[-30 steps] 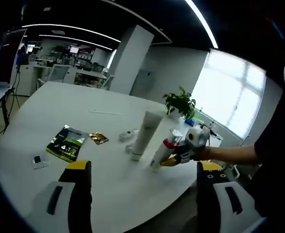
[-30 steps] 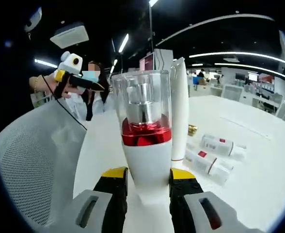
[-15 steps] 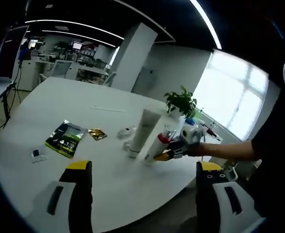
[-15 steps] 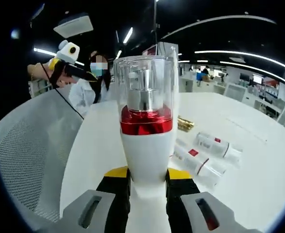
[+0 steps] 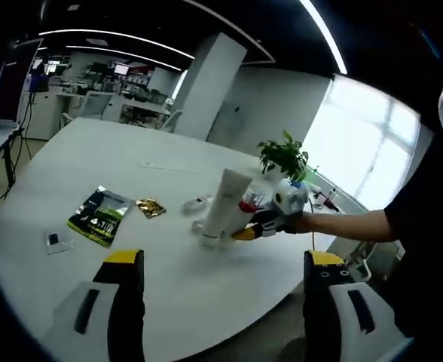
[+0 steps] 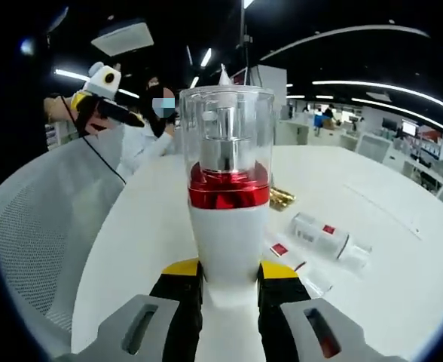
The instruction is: Arrange the skincare products in the storage area until every visible bottle or jar stands upright without overlapping.
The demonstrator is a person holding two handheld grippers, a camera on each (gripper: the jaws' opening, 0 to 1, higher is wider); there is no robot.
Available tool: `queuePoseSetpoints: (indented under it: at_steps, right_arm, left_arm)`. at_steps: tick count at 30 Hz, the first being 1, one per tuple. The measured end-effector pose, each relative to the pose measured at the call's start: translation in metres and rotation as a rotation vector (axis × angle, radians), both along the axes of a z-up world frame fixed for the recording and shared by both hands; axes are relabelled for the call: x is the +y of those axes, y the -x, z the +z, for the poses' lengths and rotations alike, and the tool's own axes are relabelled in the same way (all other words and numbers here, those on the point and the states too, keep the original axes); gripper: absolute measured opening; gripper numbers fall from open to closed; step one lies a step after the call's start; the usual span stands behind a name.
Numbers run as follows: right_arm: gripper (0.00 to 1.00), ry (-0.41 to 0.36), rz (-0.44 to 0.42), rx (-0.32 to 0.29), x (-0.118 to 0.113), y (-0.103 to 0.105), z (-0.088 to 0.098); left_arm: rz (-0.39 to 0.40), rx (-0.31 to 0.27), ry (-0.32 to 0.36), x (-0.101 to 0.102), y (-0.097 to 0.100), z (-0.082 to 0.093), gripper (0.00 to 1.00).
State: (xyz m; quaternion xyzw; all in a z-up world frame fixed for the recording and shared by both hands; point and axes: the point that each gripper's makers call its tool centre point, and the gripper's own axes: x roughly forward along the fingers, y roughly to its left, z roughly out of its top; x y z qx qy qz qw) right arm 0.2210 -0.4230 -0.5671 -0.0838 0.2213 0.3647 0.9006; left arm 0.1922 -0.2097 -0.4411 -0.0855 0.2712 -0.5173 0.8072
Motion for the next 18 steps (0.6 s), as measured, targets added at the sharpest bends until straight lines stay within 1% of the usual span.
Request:
queuePoseSetpoints:
  at_steps: [3,12,17,18]
  right_arm:
    - [0.18,0.0,0.006,-0.001,-0.0032,-0.0038,-0.0009]
    - [0.18,-0.013,0.013,0.003,0.0017,-0.0022,0.001]
    - [0.2,-0.059,-0.045,0.019,0.003,-0.0013,0.002]
    - [0.21,-0.059,-0.047,0.022,0.0025,-0.0001,0.0012]
  left_arm:
    - [0.006,0.0,0.0,-0.0013,-0.0018,0.0004,0.8]
    - [0.019,0.007,-0.003,-0.0061,-0.0025,-0.0013,0.8]
    - [0.022,0.003,0.001,-0.0079,-0.0015,0.0035,0.8]
    - [0.023,0.001,0.002,-0.0079,-0.0016,0.0045,0.8]
